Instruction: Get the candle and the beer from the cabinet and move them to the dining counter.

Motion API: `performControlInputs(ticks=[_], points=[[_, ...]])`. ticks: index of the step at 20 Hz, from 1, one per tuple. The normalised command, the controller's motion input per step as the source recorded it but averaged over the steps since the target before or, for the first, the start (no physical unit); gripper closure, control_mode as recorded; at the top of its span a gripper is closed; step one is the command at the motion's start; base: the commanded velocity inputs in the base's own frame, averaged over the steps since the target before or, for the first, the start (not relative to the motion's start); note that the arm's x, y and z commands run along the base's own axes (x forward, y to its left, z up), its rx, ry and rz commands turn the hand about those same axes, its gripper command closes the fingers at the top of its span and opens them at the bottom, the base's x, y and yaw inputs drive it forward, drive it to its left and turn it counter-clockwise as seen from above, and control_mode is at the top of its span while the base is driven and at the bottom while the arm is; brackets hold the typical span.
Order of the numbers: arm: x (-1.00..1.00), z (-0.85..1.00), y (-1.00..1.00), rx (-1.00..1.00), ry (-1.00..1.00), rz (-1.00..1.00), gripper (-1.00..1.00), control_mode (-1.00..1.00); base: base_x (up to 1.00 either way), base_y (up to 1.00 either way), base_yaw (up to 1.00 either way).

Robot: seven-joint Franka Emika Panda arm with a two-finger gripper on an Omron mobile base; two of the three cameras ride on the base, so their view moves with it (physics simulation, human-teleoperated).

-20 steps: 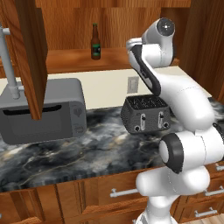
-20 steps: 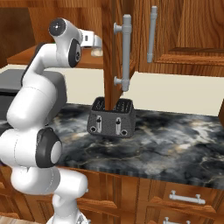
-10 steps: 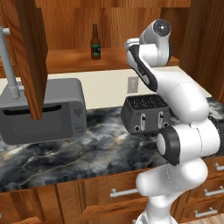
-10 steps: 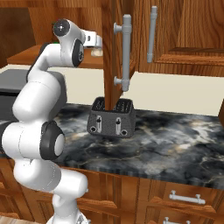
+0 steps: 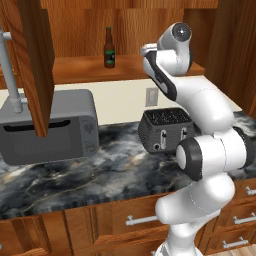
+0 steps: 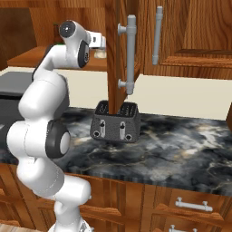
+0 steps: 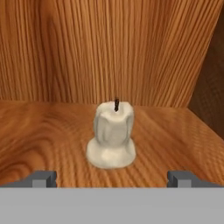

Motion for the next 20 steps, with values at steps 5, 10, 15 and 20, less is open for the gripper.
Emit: performControlInputs(ticks=[5, 10, 15, 20], points=[[0.21, -0.01, 0.00, 0.00, 0.00, 0.00, -1.00, -1.00, 0.00, 0.00, 0.00], [0.22, -0.01, 0.00, 0.00, 0.00, 0.00, -1.00, -1.00, 0.00, 0.00, 0.00], [0.19, -0.02, -0.01, 0.00, 0.00, 0.00, -1.00, -1.00, 0.00, 0.00, 0.00], [0.18, -0.02, 0.00, 0.00, 0.00, 0.00, -1.00, -1.00, 0.00, 0.00, 0.00]])
